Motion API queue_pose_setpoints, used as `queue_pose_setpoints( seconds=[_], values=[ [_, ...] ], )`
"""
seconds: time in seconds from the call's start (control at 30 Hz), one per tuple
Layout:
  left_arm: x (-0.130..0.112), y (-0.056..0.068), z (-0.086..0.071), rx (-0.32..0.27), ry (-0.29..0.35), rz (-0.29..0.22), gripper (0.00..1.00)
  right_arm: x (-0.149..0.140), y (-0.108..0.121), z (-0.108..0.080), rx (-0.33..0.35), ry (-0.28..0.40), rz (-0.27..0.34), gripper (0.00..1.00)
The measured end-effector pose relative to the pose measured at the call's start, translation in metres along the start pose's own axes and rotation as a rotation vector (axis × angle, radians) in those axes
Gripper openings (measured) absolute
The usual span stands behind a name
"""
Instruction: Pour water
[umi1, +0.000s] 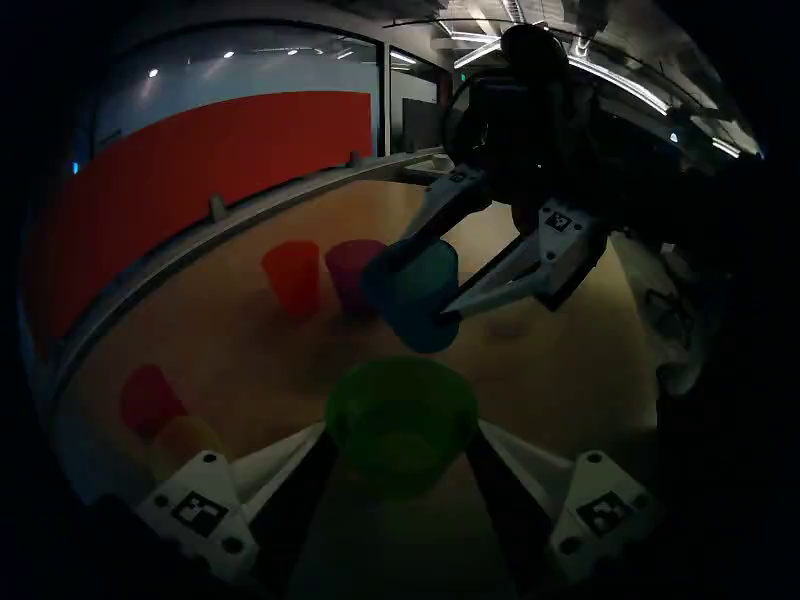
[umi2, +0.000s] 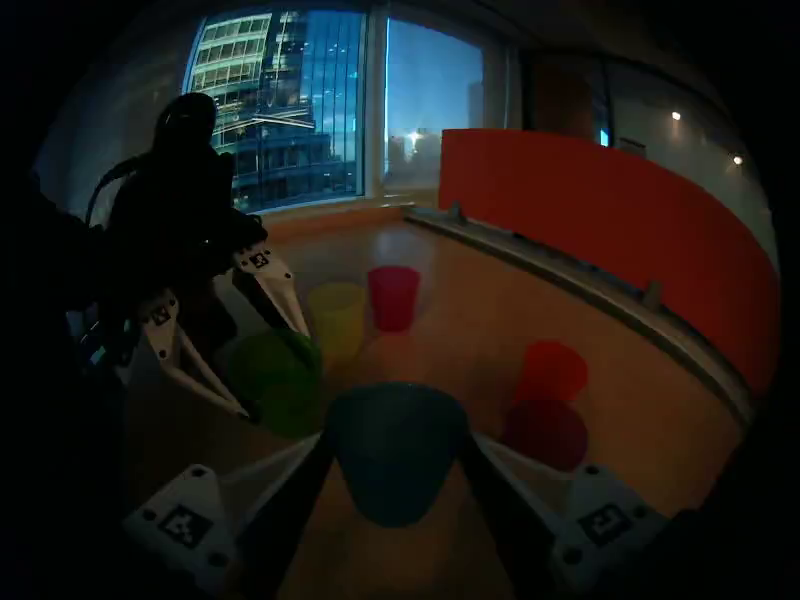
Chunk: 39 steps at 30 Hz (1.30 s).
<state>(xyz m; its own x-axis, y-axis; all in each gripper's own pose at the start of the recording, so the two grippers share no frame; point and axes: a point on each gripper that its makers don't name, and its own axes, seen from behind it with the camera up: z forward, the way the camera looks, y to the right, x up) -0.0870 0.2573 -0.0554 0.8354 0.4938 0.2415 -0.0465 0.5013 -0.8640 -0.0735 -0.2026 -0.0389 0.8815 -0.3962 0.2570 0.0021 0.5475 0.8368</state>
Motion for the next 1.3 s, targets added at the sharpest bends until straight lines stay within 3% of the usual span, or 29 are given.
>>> queue_pose_setpoints(
  seconds=[1.3],
  values=[
    [-0.023, -0.009, 0.008, 0.009, -0.037, -0.02, 0.88, -0.015, 0.003, 0.01, 0.004, -0.053, -0.026, 0.9]
  ],
)
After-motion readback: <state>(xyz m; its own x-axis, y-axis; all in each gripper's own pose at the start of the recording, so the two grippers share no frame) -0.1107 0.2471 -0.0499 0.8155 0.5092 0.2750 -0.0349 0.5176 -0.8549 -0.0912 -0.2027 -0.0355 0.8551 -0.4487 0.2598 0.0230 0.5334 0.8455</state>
